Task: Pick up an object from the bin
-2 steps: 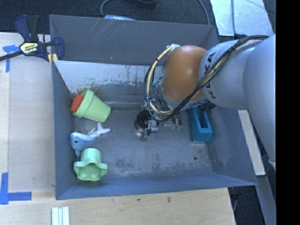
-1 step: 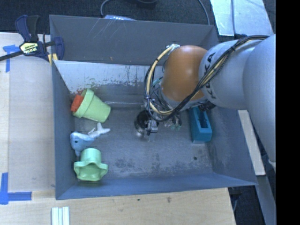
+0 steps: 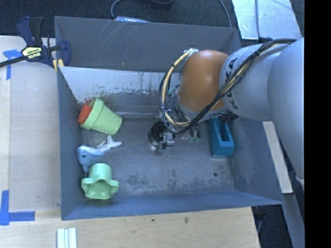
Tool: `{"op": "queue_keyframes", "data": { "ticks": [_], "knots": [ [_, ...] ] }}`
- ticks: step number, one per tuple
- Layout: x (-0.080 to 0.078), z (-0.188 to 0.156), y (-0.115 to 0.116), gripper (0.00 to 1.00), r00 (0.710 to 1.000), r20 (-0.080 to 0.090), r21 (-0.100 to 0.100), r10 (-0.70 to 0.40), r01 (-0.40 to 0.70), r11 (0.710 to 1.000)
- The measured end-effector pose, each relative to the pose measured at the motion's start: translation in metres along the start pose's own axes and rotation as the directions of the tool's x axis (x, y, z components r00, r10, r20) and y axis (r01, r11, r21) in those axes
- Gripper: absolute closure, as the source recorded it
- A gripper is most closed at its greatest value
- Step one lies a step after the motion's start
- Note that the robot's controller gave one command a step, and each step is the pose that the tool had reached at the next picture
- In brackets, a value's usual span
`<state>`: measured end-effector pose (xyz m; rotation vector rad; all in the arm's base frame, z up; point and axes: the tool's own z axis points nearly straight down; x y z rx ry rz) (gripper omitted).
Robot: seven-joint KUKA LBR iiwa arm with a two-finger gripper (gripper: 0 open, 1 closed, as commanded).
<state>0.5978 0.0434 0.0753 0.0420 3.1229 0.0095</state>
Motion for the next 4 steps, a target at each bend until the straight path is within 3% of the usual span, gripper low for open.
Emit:
{"op": "queue_keyframes", "data": {
  "ticks": [4],
  "knots": [
    [0.0000,0.0000,0.0000,1.00,1.000,0.000,0.000,0.001,-0.001,1.000]
  ]
}}
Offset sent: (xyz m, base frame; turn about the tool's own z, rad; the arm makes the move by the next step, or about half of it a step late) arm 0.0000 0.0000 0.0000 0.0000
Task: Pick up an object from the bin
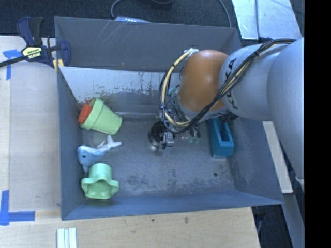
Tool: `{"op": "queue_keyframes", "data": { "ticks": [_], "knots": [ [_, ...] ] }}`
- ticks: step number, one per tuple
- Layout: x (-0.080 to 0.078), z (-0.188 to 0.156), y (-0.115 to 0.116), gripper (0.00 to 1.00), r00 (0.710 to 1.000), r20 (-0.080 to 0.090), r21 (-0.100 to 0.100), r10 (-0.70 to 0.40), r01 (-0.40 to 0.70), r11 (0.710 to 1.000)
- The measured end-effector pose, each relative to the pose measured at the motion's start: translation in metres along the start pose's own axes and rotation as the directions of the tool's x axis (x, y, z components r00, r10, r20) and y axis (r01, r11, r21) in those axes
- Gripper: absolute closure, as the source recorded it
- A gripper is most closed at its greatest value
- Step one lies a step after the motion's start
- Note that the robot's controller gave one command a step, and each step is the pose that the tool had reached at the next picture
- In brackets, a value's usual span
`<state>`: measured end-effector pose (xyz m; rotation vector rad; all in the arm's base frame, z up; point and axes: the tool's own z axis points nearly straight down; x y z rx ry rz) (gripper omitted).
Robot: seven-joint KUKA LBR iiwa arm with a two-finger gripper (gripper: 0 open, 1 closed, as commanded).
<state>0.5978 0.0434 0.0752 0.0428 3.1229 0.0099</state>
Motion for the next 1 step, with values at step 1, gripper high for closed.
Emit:
{"op": "queue_keyframes", "data": {
  "ticks": [1],
  "knots": [
    [-0.0104,-0.1476,0.0018,1.00,1.000,0.006,0.000,0.000,0.000,1.000]
  ]
}}
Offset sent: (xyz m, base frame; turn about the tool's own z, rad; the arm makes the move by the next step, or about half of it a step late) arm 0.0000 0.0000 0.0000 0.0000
